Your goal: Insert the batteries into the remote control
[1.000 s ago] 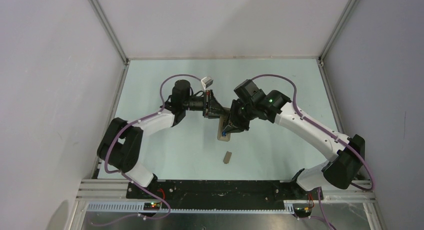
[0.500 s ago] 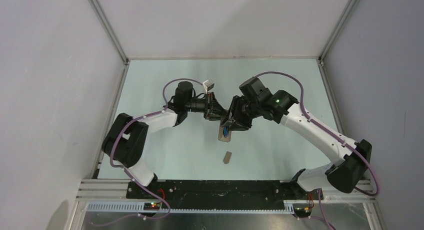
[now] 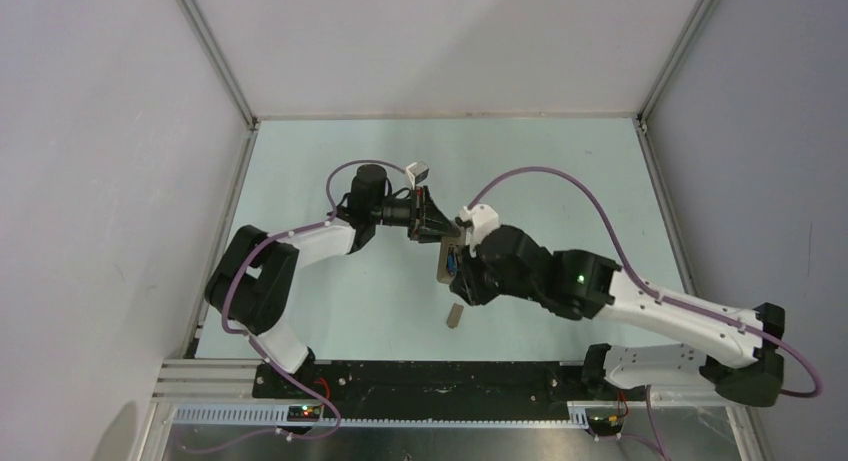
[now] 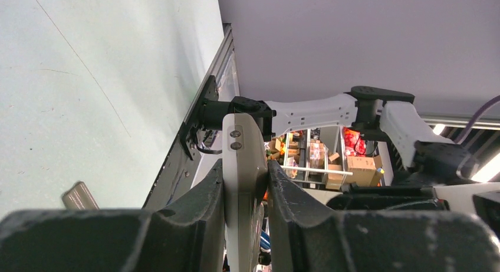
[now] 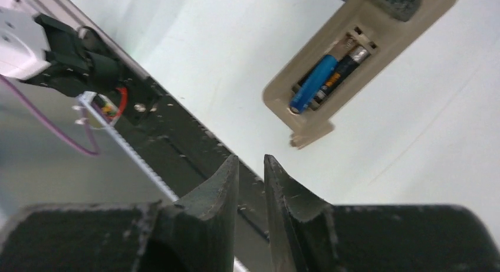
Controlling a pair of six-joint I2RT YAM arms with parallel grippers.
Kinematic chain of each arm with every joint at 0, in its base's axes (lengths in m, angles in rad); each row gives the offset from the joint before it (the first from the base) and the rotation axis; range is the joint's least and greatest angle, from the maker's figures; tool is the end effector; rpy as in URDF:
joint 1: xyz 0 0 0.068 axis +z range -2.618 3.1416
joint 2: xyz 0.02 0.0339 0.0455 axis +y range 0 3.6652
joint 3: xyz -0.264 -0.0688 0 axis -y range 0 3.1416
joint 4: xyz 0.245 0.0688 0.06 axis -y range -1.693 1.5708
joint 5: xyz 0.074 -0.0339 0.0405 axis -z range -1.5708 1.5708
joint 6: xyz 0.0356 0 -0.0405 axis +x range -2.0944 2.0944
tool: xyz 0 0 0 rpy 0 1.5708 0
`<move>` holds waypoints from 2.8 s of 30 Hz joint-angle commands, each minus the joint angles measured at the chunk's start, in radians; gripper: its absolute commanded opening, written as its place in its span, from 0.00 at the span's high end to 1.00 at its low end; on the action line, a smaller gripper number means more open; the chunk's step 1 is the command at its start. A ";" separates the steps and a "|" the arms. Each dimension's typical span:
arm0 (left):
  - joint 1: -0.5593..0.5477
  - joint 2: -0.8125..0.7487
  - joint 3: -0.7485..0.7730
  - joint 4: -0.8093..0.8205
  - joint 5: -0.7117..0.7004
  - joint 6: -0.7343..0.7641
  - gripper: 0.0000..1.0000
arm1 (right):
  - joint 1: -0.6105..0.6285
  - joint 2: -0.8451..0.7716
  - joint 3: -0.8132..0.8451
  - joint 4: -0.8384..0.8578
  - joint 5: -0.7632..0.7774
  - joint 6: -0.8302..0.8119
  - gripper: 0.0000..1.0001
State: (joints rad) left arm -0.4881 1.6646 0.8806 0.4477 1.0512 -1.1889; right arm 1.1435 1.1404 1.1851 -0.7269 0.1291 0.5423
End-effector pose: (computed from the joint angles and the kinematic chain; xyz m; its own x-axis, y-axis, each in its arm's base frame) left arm 0.2921 -0.1901 0.2156 -0.9963 0.0073 -0.0860 0.0860 0.1638 -0.9827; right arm 0.1023 0.2136 0.3554 -0.6682 -0.2324 -0.7067 -0.6027 0.7260 0.3311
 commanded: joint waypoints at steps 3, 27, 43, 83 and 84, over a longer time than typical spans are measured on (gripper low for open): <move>-0.004 -0.015 -0.014 0.040 0.015 -0.016 1.00 | 0.097 -0.167 -0.206 0.307 0.307 -0.306 0.75; -0.004 -0.030 -0.023 0.042 0.018 -0.014 1.00 | 0.111 -0.122 -0.335 0.477 0.305 -0.434 0.79; -0.004 -0.032 -0.026 0.042 0.019 -0.014 1.00 | 0.102 -0.083 -0.335 0.496 0.318 -0.393 0.81; -0.004 -0.030 -0.024 0.042 0.021 -0.014 1.00 | -0.027 -0.135 -0.335 0.521 0.137 -0.234 0.71; -0.004 -0.028 -0.024 0.042 0.022 -0.014 1.00 | -0.029 -0.145 -0.335 0.517 0.137 -0.235 0.71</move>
State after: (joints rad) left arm -0.4885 1.6646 0.8505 0.4484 1.0367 -1.1896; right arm 1.1213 1.0412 0.8482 -0.2153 0.2825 0.3035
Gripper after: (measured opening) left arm 0.297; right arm 0.287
